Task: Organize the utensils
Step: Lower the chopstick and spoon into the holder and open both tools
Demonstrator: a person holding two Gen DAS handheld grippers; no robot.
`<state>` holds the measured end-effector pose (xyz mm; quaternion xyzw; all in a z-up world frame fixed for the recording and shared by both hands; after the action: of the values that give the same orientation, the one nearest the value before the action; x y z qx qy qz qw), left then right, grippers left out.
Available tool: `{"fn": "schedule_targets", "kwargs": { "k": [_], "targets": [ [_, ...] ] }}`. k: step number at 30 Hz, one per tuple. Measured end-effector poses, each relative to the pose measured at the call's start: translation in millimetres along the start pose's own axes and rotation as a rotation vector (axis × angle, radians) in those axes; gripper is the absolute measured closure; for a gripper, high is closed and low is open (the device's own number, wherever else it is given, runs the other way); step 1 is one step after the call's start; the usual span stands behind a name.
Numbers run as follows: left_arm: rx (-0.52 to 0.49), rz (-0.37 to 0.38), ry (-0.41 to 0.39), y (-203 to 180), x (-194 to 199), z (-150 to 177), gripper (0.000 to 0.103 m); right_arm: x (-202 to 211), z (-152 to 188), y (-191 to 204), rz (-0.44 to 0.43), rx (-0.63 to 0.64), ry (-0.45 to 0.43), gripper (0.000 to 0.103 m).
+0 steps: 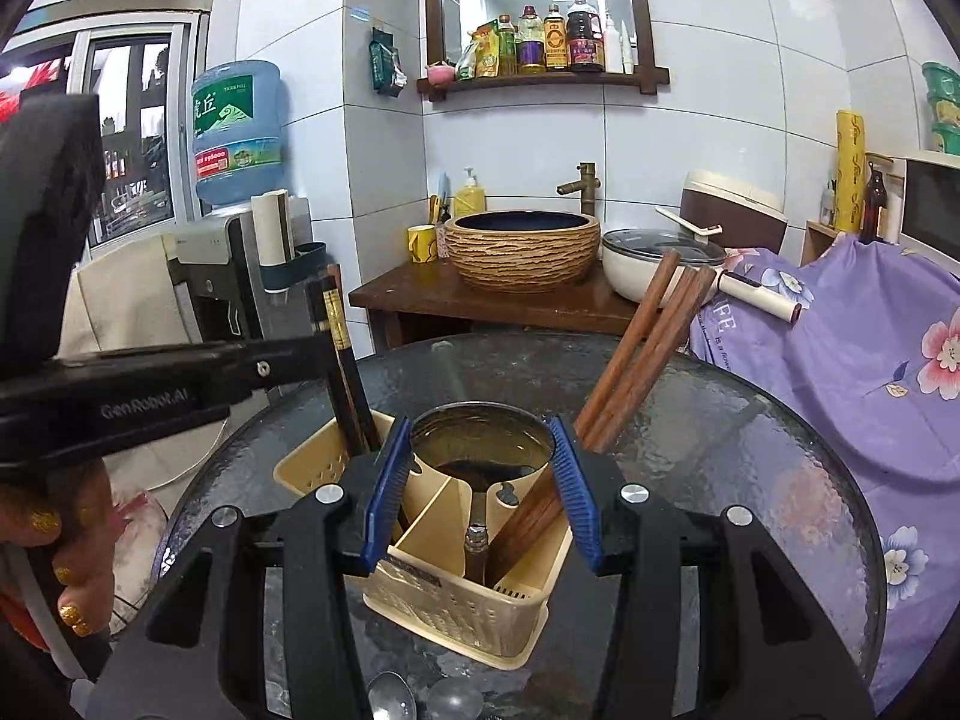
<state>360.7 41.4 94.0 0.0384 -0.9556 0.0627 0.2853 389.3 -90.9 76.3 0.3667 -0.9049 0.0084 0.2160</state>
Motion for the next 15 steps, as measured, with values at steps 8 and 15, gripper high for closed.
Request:
{"fn": "schedule_targets", "kwargs": {
  "k": [8, 15],
  "targets": [
    [-0.002, -0.016, -0.007, 3, 0, 0, 0.096, 0, 0, -5, -0.011, -0.019, -0.017, 0.054],
    [0.010, -0.011, -0.053, 5, 16, 1, 0.064, 14, -6, 1, 0.012, 0.017, -0.070, 0.048]
  ]
}}
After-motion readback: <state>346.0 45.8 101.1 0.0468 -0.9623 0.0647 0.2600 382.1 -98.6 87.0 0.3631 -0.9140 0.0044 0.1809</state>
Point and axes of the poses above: each gripper's, at about its wrist camera, not at the fingertips, and x roughly against the way its jaws point, y to its left, z to its underside, the point moved 6 cm from there along -x, roughly the way its jaws point, and after that the axes turned 12 degrees about -z, right-handed, at the moved point
